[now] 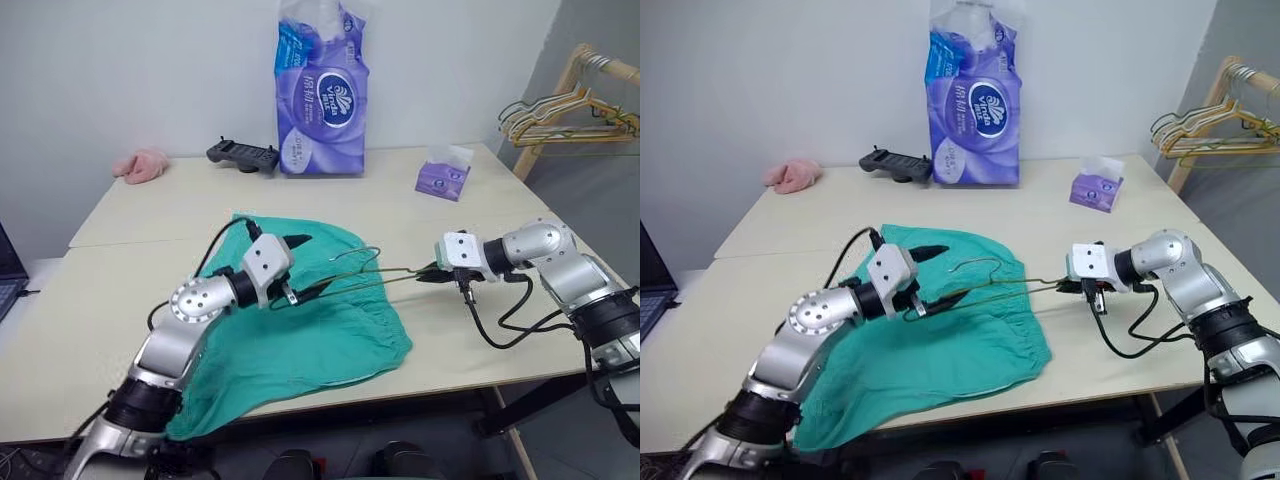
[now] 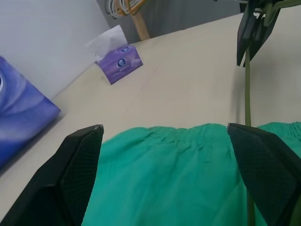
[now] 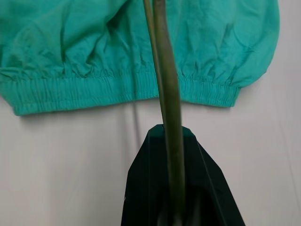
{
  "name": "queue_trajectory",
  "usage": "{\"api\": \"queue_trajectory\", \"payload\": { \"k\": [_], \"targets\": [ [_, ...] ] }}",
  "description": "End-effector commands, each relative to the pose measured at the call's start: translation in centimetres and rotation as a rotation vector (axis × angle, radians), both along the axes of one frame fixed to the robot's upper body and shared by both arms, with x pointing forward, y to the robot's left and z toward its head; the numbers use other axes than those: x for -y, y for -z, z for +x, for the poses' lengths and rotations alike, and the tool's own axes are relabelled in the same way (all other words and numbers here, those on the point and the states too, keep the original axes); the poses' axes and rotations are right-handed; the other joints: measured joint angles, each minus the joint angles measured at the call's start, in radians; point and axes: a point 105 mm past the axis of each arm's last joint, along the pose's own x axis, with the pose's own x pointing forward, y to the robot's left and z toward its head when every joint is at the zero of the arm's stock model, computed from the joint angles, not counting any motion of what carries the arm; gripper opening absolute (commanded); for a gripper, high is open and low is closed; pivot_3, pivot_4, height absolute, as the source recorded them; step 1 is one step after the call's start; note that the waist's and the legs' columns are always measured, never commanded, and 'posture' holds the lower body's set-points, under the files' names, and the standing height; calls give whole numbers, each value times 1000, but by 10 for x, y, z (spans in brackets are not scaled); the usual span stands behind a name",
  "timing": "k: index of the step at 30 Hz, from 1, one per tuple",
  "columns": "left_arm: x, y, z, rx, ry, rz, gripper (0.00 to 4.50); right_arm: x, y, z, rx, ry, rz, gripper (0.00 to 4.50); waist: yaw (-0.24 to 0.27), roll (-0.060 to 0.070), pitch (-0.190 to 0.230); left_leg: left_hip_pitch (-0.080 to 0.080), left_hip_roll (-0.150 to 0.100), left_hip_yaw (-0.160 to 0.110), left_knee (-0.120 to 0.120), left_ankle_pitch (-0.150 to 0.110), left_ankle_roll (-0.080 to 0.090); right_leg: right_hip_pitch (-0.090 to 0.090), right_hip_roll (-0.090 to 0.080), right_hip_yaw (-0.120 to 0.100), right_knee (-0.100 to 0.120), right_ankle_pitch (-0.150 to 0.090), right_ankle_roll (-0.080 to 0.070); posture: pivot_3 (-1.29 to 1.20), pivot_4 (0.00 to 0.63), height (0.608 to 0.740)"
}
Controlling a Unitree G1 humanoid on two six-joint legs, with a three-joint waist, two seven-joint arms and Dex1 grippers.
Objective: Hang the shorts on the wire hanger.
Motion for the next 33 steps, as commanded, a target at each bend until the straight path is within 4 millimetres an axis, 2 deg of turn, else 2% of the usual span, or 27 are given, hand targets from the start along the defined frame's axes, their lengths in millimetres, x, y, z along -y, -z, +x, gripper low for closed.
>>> {"api": "queue_trajectory", "payload": {
  "k": [1,3,8,13,19,23,27,30,33],
  "targets": [
    [-49,-15,18,46,-49,247,4478,111,-8,18,41,387,-282,0,-1,0,0,0,0,0,0,0,0,0,0,0,0,0,0,30,22,740],
    [-44,-13,24,68,22,376,4478,101,-17,25,87,359,-287,0,-3,0,0,0,0,0,1,0,0,0,1,0,0,0,0,10,20,740],
    [-18,-34,47,79,116,416,4478,77,-33,40,179,322,-261,0,-4,0,0,0,0,1,1,0,0,0,1,0,-1,0,0,-24,20,740],
    [3,-33,42,-52,304,444,4478,66,-35,46,203,314,-242,0,-23,0,0,-1,0,2,0,0,0,-1,1,1,-1,1,-2,-47,20,740],
    [6,-31,44,-93,367,519,4478,68,-37,52,219,343,-239,0,-52,-1,1,-3,0,4,0,0,1,-3,2,3,-1,1,-2,-58,20,740],
    [18,-48,60,15,326,445,4478,68,-38,53,222,350,-234,0,-66,-1,1,-2,1,4,0,0,1,-3,2,4,0,0,0,-62,22,740],
    [23,-70,65,94,301,333,4478,75,-33,48,185,354,-245,0,-76,-1,1,-2,1,4,0,0,1,-3,2,3,0,0,-1,-62,22,740],
    [10,-80,65,91,254,240,4478,87,-25,35,66,392,-223,0,-77,-1,1,-2,1,4,0,0,1,-4,2,3,0,0,-1,-60,25,740],
    [-9,-73,56,75,195,83,4478,105,-10,11,-117,437,-201,0,-77,0,1,-2,1,3,0,-1,1,-3,1,3,0,0,-1,-54,31,740]
  ]
}}
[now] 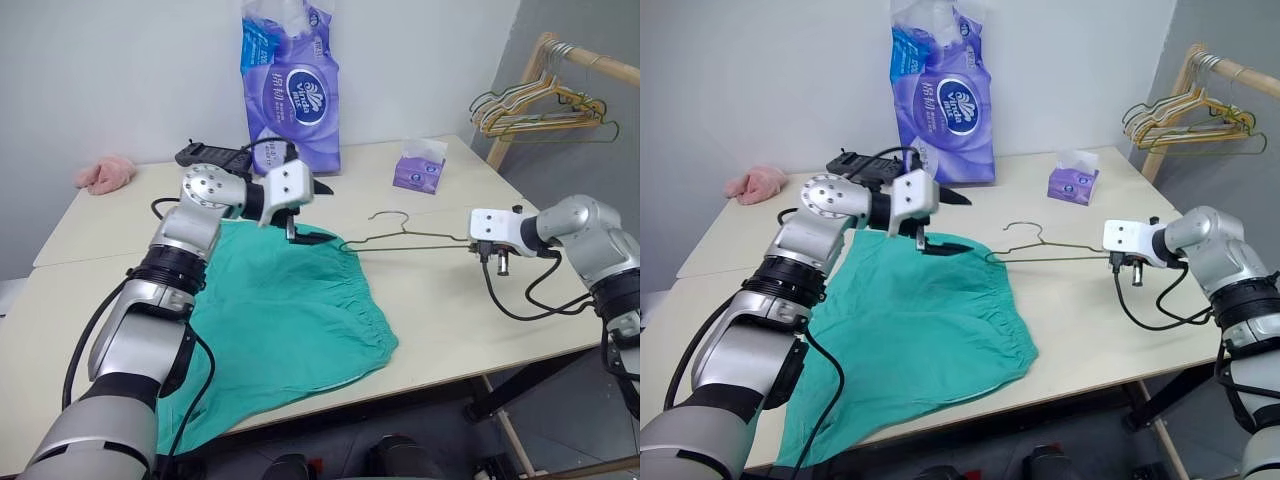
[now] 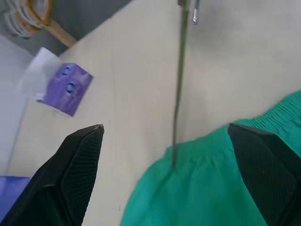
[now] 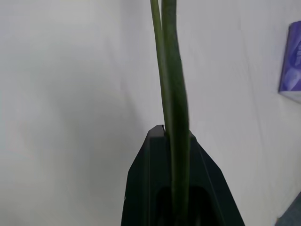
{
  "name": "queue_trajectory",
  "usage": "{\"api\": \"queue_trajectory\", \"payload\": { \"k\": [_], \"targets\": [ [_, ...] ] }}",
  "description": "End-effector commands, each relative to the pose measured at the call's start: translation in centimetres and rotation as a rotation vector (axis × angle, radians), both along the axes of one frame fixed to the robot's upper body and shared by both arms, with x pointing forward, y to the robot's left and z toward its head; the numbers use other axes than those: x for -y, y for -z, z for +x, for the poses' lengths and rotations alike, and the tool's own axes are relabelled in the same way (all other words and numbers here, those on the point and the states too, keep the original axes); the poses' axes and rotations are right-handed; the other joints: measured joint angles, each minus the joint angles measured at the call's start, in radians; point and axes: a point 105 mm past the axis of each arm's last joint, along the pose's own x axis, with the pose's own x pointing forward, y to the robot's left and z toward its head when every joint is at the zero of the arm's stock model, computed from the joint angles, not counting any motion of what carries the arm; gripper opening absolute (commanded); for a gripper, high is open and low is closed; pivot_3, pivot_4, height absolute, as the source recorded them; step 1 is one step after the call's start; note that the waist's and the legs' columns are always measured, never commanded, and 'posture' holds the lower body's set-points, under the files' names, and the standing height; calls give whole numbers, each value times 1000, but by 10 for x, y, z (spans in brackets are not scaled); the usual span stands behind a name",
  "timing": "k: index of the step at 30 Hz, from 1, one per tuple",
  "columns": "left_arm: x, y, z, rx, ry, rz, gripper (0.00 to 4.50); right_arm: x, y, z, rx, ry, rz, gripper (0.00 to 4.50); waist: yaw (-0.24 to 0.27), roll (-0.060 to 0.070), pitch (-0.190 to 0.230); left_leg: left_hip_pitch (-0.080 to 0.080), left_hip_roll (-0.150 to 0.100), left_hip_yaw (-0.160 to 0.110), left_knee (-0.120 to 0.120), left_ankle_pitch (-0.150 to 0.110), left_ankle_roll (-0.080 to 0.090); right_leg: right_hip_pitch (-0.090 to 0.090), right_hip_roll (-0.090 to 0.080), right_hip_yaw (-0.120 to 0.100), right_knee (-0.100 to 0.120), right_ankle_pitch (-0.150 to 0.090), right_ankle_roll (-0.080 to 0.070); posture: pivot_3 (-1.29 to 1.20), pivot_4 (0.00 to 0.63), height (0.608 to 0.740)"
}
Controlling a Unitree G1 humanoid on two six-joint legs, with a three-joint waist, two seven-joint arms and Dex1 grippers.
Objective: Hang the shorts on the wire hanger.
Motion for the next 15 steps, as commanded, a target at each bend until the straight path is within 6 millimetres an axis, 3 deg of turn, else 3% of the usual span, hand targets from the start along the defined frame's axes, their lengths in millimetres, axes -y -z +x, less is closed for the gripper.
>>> {"api": "queue_trajectory", "payload": {
  "k": [1,4,6,11,15],
  "targets": [
    [-23,-5,-12,5,-81,-209,4478,20,0,-27,-164,88,105,0,0,2,-1,0,0,0,-1,0,0,0,0,0,0,0,0,-54,31,740],
    [-37,46,-55,-112,-140,-235,4478,37,17,-70,-445,183,222,0,-3,5,-1,1,1,0,-1,-1,1,0,-1,1,1,1,-2,-46,37,740],
    [-42,70,-85,-185,-186,-254,4478,44,22,-89,-565,239,286,0,-5,6,1,1,1,0,-1,-2,2,-1,-1,0,1,1,-2,-38,38,740],
    [-39,94,-133,-308,-278,-312,4478,38,27,-120,-762,344,446,0,22,6,12,3,1,-1,2,-3,2,3,-2,-2,0,-2,3,-7,48,740],
    [-35,100,-145,-328,-337,-339,4478,22,27,-129,-882,404,558,0,31,7,13,6,0,-2,2,-3,2,6,-2,-3,-1,-3,4,15,53,740]
  ]
}}
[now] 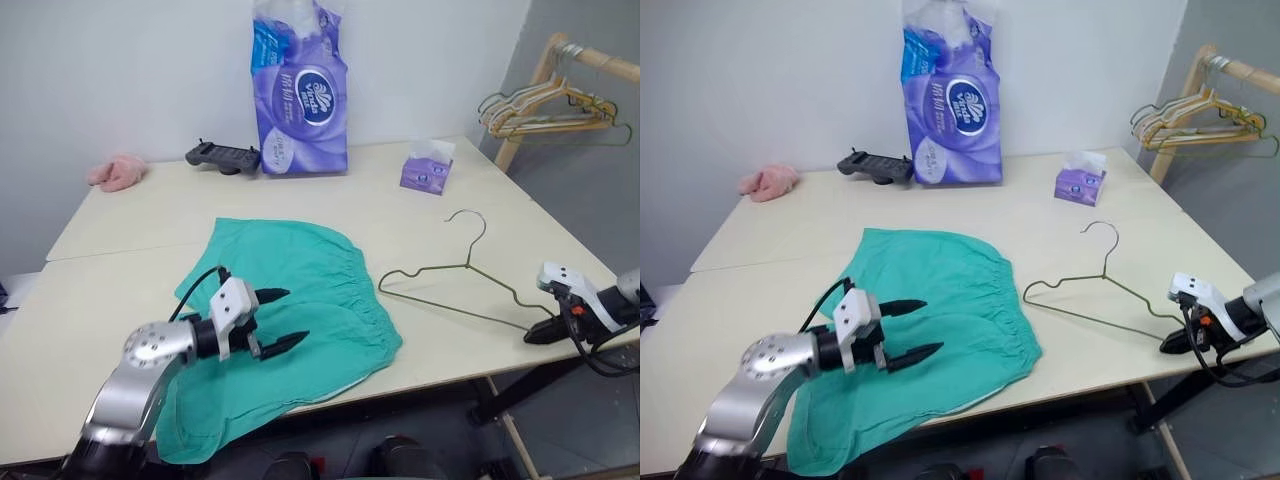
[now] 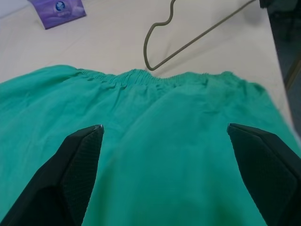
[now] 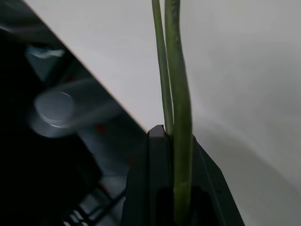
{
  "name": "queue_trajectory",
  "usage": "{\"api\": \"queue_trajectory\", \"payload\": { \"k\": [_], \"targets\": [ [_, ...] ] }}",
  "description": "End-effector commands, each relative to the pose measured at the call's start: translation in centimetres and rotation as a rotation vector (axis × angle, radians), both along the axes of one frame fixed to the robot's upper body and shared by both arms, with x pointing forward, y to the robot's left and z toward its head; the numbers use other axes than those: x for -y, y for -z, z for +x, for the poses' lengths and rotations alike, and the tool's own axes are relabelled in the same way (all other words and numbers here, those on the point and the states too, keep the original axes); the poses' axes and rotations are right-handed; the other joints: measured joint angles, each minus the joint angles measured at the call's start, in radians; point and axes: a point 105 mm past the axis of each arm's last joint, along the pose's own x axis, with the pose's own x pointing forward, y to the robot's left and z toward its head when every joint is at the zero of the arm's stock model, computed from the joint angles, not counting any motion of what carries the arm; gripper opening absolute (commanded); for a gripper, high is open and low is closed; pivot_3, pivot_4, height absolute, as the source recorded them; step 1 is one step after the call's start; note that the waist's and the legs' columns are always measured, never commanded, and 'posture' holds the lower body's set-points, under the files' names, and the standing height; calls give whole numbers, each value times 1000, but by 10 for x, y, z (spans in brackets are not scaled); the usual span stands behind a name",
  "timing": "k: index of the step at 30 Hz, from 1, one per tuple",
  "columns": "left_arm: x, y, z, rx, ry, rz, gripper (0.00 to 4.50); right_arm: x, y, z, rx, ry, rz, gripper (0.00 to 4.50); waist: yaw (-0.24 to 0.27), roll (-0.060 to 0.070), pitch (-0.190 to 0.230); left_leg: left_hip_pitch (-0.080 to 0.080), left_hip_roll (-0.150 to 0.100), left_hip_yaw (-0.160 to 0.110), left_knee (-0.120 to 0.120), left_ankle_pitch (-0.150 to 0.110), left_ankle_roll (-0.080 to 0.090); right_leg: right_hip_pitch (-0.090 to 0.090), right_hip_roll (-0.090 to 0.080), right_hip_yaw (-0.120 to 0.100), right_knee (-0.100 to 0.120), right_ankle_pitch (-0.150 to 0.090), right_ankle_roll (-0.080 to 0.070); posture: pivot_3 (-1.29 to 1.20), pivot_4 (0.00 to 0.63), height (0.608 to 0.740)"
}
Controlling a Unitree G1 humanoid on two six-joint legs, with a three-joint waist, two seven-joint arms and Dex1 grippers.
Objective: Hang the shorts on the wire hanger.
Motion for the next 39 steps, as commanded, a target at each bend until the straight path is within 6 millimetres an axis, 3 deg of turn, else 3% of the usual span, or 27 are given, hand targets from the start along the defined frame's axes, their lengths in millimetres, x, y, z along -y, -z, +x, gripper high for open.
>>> {"api": "queue_trajectory", "payload": {
  "k": [1,7,15,20,23,29,32,39],
  "targets": [
    [7,-12,-1,56,-36,-23,4478,-18,-9,-8,-106,23,135,0,5,0,1,0,0,0,0,0,0,0,0,0,0,0,0,15,53,740],
    [8,-16,2,93,-65,-22,4478,-21,2,-6,-164,82,145,0,19,-2,2,-1,0,0,0,0,0,-1,1,0,0,0,0,52,52,740],
    [3,-16,1,98,-72,-9,4478,9,9,-2,-159,177,92,0,32,-1,4,-2,0,0,0,0,0,-1,1,-1,-1,0,0,71,50,740],
    [4,-17,-1,98,-59,-1,4478,13,13,-8,-181,178,87,0,32,0,5,-3,0,0,0,0,0,-1,1,0,0,0,0,73,52,740],
    [2,-17,-1,101,-55,13,4478,4,14,-12,-206,147,113,0,32,1,5,-3,0,0,0,0,0,-1,1,0,0,0,0,74,51,740],
    [-2,-20,5,118,-55,32,4478,-36,9,-30,-306,36,207,0,33,1,7,-3,1,-1,-1,0,0,-1,2,-1,0,0,0,82,54,740],
    [-3,-22,8,128,-60,39,4478,-52,5,-28,-319,14,248,0,33,1,8,-3,0,-1,-1,0,0,-1,2,-1,0,0,0,88,57,740],
    [-3,-15,2,117,-54,47,4478,-55,-9,-11,-274,50,279,0,37,-1,17,-3,0,-1,-1,0,0,-2,1,-1,-1,0,0,100,63,740]
  ]
}}
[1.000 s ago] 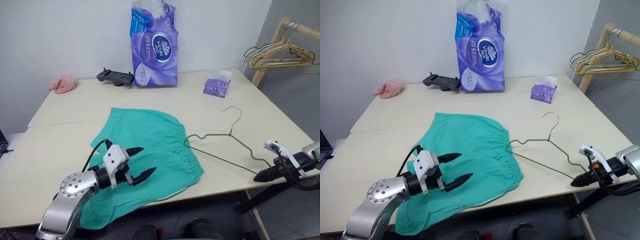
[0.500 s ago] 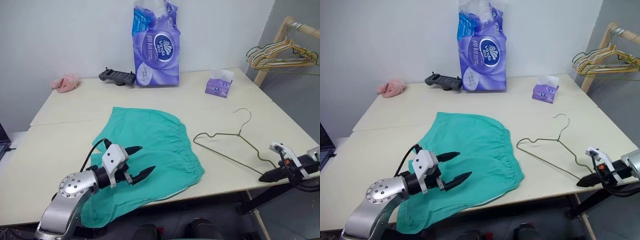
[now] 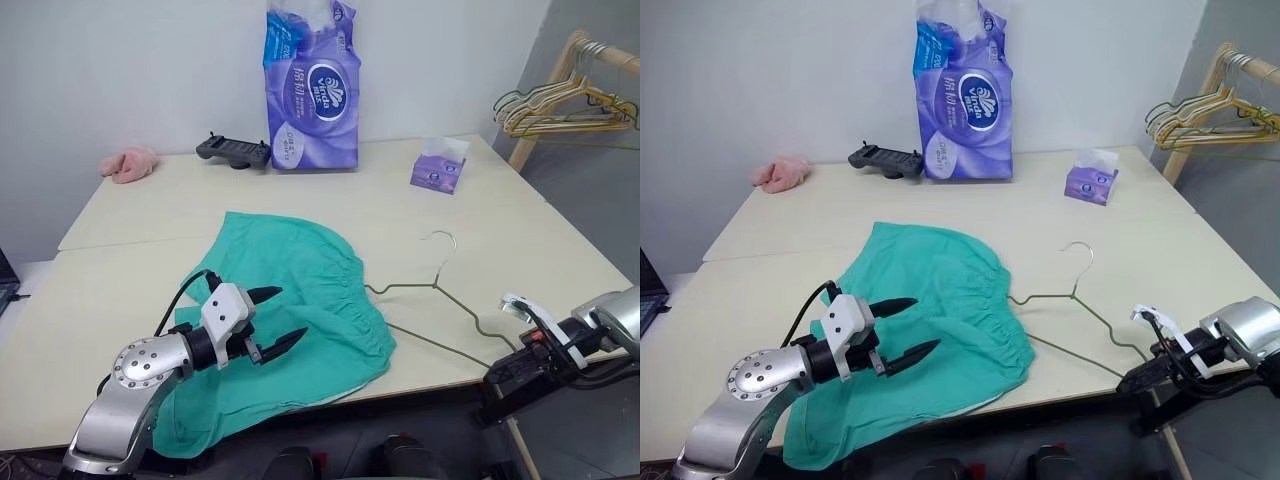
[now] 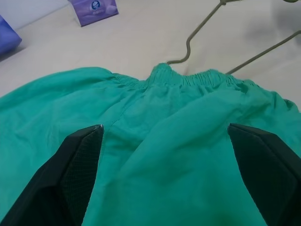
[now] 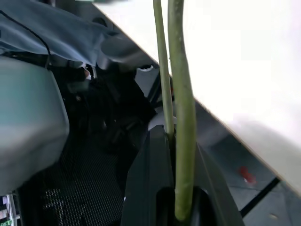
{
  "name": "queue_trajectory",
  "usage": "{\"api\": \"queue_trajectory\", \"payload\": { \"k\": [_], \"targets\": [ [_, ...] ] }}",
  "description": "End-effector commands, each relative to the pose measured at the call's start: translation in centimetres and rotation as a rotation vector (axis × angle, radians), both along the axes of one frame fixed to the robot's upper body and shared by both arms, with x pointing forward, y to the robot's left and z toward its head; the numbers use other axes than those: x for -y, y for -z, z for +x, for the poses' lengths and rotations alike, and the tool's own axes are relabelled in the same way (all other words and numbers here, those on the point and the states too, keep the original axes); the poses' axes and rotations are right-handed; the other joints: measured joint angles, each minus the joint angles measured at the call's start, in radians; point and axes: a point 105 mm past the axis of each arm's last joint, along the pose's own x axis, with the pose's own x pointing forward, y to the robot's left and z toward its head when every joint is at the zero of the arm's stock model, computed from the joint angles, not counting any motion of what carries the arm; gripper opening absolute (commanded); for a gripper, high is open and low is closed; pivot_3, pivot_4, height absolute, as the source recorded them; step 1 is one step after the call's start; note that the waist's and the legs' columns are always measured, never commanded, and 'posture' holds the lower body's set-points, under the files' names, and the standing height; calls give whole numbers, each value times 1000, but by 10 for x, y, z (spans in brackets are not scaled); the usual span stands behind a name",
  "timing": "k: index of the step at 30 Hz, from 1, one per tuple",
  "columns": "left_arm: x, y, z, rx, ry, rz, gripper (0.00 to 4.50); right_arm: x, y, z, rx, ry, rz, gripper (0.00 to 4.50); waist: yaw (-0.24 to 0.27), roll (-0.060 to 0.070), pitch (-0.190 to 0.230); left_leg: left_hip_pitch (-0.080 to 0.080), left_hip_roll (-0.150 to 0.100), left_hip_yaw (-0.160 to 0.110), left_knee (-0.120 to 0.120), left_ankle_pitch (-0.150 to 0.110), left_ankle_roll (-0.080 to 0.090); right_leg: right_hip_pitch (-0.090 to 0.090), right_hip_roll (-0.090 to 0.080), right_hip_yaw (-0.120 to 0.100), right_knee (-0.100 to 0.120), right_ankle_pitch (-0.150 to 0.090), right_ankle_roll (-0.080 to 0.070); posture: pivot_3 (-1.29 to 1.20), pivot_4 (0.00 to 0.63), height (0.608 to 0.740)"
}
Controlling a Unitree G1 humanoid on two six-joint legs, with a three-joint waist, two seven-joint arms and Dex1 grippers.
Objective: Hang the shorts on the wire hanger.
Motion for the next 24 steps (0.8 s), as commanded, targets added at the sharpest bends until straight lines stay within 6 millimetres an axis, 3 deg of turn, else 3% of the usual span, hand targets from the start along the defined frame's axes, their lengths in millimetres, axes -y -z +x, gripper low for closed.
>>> {"api": "queue_trajectory", "payload": {
  "k": [1,6,12,17,24],
  "targets": [
    [1,-6,-2,45,12,10,4478,0,-21,11,41,15,64,0,5,-2,3,0,0,0,0,0,0,0,0,0,0,0,0,100,63,740],
    [5,-5,2,64,18,14,4478,-18,-19,31,26,98,107,0,11,-4,6,-1,0,-1,0,0,0,-1,0,-1,0,0,0,108,62,740],
    [4,-5,1,84,38,47,4478,-50,-11,30,-51,82,168,0,15,-3,7,-2,0,-3,0,0,0,-1,-1,-3,0,0,0,127,59,740],
    [-2,-6,3,97,24,59,4478,-43,-6,17,-94,38,117,0,24,-2,8,-4,-1,-3,0,0,0,-3,-2,-3,-1,0,0,142,62,740],
    [3,-4,2,110,33,65,4478,-62,-4,61,-85,208,164,0,18,-4,11,-2,0,-2,0,0,0,-2,-2,-4,2,0,-1,149,61,740]
  ]
}}
